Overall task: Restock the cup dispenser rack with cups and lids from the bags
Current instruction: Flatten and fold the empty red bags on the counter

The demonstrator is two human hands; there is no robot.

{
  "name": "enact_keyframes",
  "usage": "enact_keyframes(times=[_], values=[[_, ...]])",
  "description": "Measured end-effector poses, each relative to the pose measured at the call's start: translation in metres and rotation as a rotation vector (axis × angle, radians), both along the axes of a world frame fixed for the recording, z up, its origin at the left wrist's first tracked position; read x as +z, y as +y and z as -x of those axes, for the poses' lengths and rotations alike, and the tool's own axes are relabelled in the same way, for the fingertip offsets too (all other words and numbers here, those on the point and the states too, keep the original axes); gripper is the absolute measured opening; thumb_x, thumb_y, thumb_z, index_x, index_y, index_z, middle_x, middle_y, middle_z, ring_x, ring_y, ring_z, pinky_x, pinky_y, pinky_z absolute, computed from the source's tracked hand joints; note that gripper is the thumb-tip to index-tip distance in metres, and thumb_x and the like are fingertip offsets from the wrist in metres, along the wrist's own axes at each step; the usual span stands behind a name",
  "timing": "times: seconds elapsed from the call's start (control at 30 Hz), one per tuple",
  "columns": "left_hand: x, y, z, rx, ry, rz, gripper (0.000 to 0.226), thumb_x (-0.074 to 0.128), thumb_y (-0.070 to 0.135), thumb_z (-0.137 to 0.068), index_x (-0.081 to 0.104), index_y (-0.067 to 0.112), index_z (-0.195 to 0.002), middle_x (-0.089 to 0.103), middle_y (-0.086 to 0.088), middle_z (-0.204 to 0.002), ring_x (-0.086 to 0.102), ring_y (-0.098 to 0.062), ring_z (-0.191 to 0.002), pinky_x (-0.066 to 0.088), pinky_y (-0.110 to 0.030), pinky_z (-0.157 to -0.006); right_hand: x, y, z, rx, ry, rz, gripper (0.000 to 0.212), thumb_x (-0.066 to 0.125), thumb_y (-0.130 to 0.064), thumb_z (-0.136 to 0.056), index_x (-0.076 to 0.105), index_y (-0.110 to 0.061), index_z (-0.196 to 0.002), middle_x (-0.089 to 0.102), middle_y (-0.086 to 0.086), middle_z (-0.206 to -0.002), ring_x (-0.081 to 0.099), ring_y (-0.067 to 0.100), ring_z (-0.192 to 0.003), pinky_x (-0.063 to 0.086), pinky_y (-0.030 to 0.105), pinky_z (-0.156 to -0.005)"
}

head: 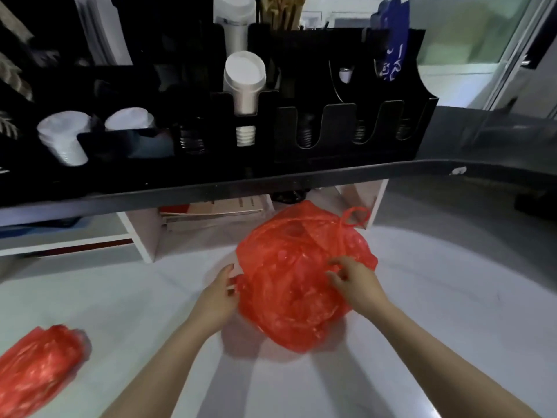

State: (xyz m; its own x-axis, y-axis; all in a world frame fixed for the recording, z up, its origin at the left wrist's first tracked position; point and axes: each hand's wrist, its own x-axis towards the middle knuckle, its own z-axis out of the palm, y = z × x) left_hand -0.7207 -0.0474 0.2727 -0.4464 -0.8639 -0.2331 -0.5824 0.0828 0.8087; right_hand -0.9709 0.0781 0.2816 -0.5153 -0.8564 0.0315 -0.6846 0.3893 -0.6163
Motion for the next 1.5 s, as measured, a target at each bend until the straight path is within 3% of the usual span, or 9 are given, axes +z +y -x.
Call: enact_keyframes(times=[0.23,0.5,0.6,0.7,0.8,0.93,1.03,1.17,1.5], values=[[-0.021,0.01,0.016,0.21,-0.008,-0.07,0.058,0.053,0.016,-0.085,0.038,0.012,-0.141,0.063,-0.015,-0.119,0.065,-0.029,-0.096,0.052,-0.04,-0.087,-0.013,-0.009,0.018,0.009,-0.068,0.018,0.032,0.08,-0.039,-0.072,0.051,-0.029,-0.084,0.055,-0.011,-0.07,0.051,0.003,-0.064,0.03,0.012,-0.053],[-0.013,0.013,0.002,0.423,0.231,0.013,0.024,0.064,-0.001,-0.083,0.068,0.017,-0.068,0.066,0.003,-0.061,0.054,-0.006,-0.051,0.044,-0.015,-0.048,-0.001,-0.03,0.001,0.214,-0.078,0.204,0.013,0.071,-0.035,-0.083,0.063,-0.03,-0.092,0.063,-0.015,-0.086,0.057,0.001,-0.079,0.038,0.017,-0.073],[-0.009,0.014,-0.008,0.478,0.284,0.087,0.023,0.064,0.002,-0.083,0.067,0.014,-0.064,0.06,0.008,-0.052,0.051,-0.005,-0.05,0.039,-0.013,-0.046,0.005,-0.044,-0.017,0.291,-0.07,0.093,0.053,0.054,-0.056,-0.088,0.055,-0.023,-0.13,0.06,-0.005,-0.125,0.053,0.017,-0.118,0.039,0.032,-0.101],[-0.003,0.019,-0.021,0.478,0.354,0.133,0.026,0.064,0.002,-0.084,0.071,0.022,-0.071,0.065,0.008,-0.06,0.054,-0.003,-0.055,0.042,-0.013,-0.051,0.004,-0.052,-0.037,0.3,-0.174,-0.135,0.1,0.048,-0.079,-0.074,0.01,-0.031,-0.153,0.037,-0.001,-0.151,0.03,0.031,-0.139,0.026,0.044,-0.115],[0.001,0.027,-0.033,0.408,0.369,0.155,0.047,0.059,-0.007,-0.082,0.072,0.036,-0.068,0.069,0.017,-0.065,0.059,0.003,-0.061,0.046,-0.01,-0.059,0.007,-0.064,-0.054,0.351,-0.243,-0.043,0.11,0.074,-0.046,-0.075,-0.003,-0.035,-0.152,0.029,-0.002,-0.155,0.025,0.029,-0.14,0.022,0.046,-0.116],[0.005,0.037,-0.048,0.419,0.347,0.182,0.053,0.058,-0.01,-0.081,0.069,0.041,-0.071,0.068,0.022,-0.064,0.058,0.009,-0.059,0.046,-0.007,-0.059,0.012,-0.079,-0.069,0.508,-0.187,0.068,0.034,0.07,-0.007,-0.077,0.066,-0.024,-0.107,0.063,-0.007,-0.111,0.055,0.009,-0.108,0.037,0.034,-0.099],[0.006,0.045,-0.066,0.48,0.306,0.241,0.042,0.058,-0.003,-0.085,0.068,0.036,-0.072,0.069,0.016,-0.066,0.058,0.006,-0.06,0.046,-0.013,-0.061,0.01,-0.075,-0.082,0.511,-0.274,0.079,0.026,0.065,-0.002,-0.079,0.06,-0.025,-0.068,0.062,-0.008,-0.07,0.054,-0.002,-0.065,0.043,0.025,-0.067],[-0.005,0.05,-0.098,0.693,0.247,0.294,0.018,0.054,0.016,-0.094,0.07,0.015,-0.085,0.071,-0.003,-0.082,0.064,-0.022,-0.079,0.05,-0.039,-0.075,0.003,-0.056,-0.077,0.348,-0.43,0.182,0.023,0.062,0.0,-0.084,0.058,-0.017,-0.07,0.061,-0.005,-0.054,0.054,0.006,-0.052,0.043,0.021,-0.056],[-0.021,0.084,-0.145,0.888,0.15,0.427,0.042,0.031,0.03,-0.103,0.064,0.006,-0.112,0.066,-0.021,-0.105,0.059,-0.04,-0.098,0.035,-0.034,-0.075,0.025,-0.006,-0.042,-0.305,-1.342,0.287,0.026,0.05,-0.029,-0.097,0.056,-0.014,-0.075,0.044,0.0,-0.051,0.048,0.013,-0.036,0.04,0.022,-0.047]])
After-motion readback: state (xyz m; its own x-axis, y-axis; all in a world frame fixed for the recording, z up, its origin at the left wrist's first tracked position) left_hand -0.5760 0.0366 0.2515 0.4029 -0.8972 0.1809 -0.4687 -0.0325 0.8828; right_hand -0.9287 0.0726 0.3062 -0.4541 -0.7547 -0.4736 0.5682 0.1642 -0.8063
